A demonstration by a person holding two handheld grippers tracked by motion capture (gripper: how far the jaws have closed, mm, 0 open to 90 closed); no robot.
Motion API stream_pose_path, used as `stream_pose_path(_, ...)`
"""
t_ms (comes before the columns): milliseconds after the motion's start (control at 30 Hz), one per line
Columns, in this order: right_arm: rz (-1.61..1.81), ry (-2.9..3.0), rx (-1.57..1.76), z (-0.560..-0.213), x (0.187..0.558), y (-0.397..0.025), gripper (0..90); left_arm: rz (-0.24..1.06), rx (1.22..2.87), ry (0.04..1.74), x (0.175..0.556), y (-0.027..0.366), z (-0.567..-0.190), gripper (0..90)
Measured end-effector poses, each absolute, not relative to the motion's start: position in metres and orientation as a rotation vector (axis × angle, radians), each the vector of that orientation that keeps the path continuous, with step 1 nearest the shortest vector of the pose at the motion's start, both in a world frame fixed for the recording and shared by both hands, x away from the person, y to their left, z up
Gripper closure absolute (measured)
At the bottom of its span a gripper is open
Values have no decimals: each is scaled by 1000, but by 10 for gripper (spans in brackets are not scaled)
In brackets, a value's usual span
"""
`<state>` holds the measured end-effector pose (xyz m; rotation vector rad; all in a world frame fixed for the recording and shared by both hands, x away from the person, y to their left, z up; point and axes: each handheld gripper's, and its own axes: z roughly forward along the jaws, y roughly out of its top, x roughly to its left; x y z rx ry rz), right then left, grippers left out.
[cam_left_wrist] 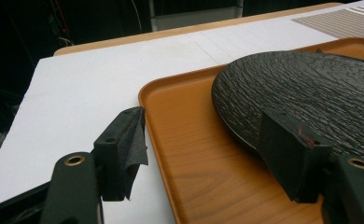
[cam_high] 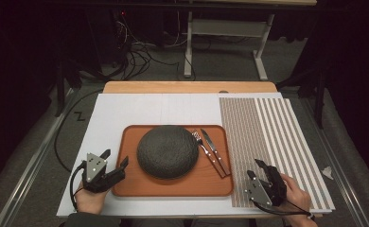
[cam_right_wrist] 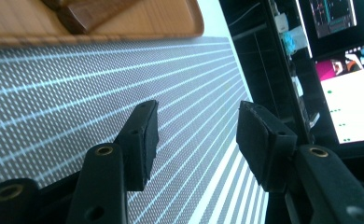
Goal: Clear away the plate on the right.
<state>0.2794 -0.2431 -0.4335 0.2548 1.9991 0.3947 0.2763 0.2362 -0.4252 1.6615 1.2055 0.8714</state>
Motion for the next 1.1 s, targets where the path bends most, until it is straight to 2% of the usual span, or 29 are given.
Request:
stream_pose_path(333,458,1994,360,-431,282,-265,492,874,1661,1206,276,236,-425,327)
stream_pose_path(1100,848,2007,809,-427,299,-313,447,876,1656,1210,276,237,-425,327)
